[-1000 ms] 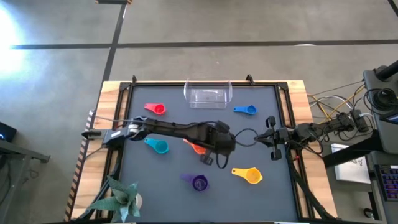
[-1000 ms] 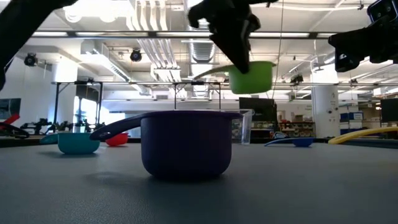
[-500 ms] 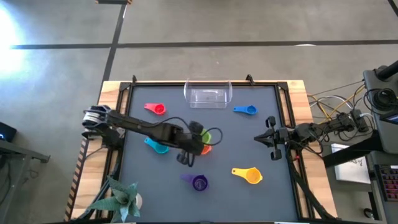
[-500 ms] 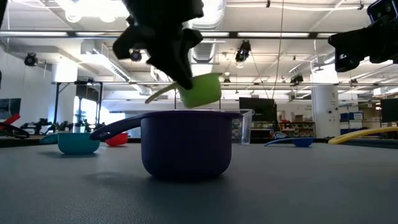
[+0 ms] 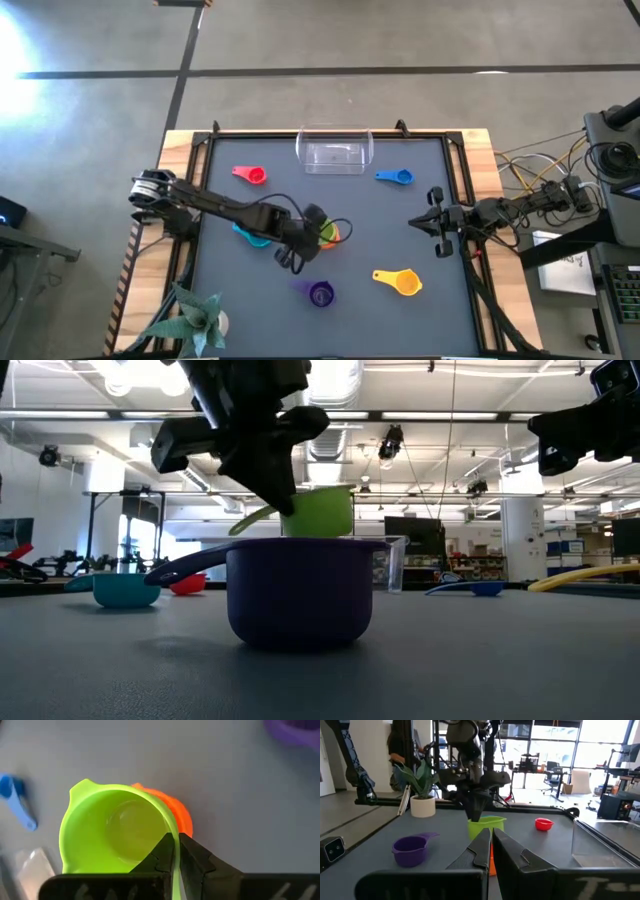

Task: Nest measuring cups in basket
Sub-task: Stack the green measuring cup on top of the orange measuring cup

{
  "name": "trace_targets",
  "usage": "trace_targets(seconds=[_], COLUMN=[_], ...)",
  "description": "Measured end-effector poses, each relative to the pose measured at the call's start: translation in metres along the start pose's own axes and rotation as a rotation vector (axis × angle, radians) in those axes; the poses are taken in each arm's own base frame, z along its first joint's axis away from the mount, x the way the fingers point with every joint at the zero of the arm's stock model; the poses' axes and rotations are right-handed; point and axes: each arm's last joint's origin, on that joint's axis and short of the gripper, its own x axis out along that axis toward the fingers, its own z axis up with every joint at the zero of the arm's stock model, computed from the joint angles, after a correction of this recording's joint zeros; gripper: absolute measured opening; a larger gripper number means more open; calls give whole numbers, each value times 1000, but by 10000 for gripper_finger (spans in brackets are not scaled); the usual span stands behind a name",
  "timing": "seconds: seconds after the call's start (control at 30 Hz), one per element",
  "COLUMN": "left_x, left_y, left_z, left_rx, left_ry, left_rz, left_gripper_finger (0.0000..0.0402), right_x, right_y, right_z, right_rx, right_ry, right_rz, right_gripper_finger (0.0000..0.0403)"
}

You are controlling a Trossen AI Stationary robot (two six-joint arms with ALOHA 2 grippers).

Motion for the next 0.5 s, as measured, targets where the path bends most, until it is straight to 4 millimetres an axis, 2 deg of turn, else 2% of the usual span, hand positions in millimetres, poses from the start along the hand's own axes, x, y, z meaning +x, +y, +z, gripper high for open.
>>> trace_targets(seconds=[0.13,0.5], left_x=[-1,5], left_y=[2,4], left_z=[1,-6], left_rx=[53,26], left_ry=[-13,-19], left_rz=[-2,-26], left_gripper_finger=[0,0], right_x=[0,0], right_y=[0,0], right_z=[0,0], right_rx=[1,0], right_ry=[0,0], right_rz=[0,0], right_gripper_finger=[9,9])
